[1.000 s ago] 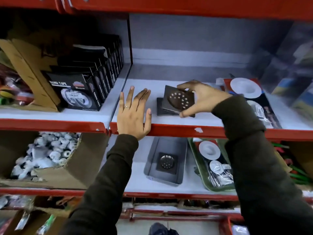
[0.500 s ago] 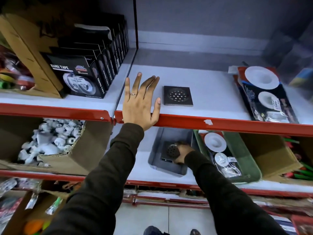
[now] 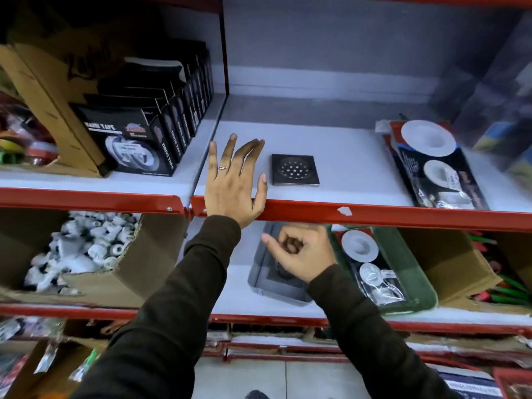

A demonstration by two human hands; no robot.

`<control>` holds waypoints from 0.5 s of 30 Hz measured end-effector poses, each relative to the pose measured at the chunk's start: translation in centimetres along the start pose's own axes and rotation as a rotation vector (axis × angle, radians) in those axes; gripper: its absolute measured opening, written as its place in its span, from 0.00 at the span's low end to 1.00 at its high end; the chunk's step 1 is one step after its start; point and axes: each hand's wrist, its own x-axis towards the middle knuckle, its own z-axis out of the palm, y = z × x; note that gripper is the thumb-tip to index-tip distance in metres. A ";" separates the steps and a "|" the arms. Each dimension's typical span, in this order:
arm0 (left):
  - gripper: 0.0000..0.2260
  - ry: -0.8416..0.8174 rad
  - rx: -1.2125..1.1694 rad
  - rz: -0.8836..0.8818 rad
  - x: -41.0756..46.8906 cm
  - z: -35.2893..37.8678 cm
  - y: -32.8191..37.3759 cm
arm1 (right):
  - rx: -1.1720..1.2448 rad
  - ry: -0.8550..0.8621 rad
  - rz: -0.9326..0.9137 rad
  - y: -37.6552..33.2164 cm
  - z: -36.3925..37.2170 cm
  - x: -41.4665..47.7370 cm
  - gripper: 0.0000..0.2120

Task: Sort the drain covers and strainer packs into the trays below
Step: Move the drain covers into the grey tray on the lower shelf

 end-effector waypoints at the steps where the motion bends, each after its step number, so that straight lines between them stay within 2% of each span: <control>1: 0.27 -0.006 0.004 -0.002 0.0 -0.1 0.0 | 0.082 0.068 -0.052 -1.5 -1.1 1.7 0.21; 3: 0.27 -0.013 -0.002 -0.006 -0.1 -0.1 0.0 | 0.067 0.179 -0.090 -2.7 -3.2 5.9 0.20; 4: 0.28 -0.015 -0.009 -0.009 0.0 -0.2 0.0 | 0.003 0.169 -0.044 -2.8 -4.5 8.1 0.16; 5: 0.28 -0.024 -0.010 -0.014 0.0 -0.2 -0.1 | -0.053 0.065 0.049 -2.3 -5.6 9.9 0.09; 6: 0.29 -0.031 -0.005 -0.019 0.1 -0.3 -0.1 | -0.132 -0.116 0.155 -1.7 -6.7 11.5 0.12; 8: 0.30 -0.044 0.004 -0.024 0.1 -0.3 -0.1 | -0.325 -0.533 0.266 0.7 -7.9 14.1 0.37; 10: 0.30 -0.049 0.002 -0.026 0.1 -0.2 -0.1 | -0.429 -0.777 0.366 2.0 -8.1 15.9 0.43; 12: 0.30 -0.052 0.001 -0.032 0.0 -0.1 -0.1 | -0.437 -0.860 0.440 2.7 -7.8 17.3 0.43; 15: 0.30 -0.059 0.004 -0.036 0.0 -0.1 -0.1 | -0.546 -0.871 0.407 2.4 -7.4 18.2 0.41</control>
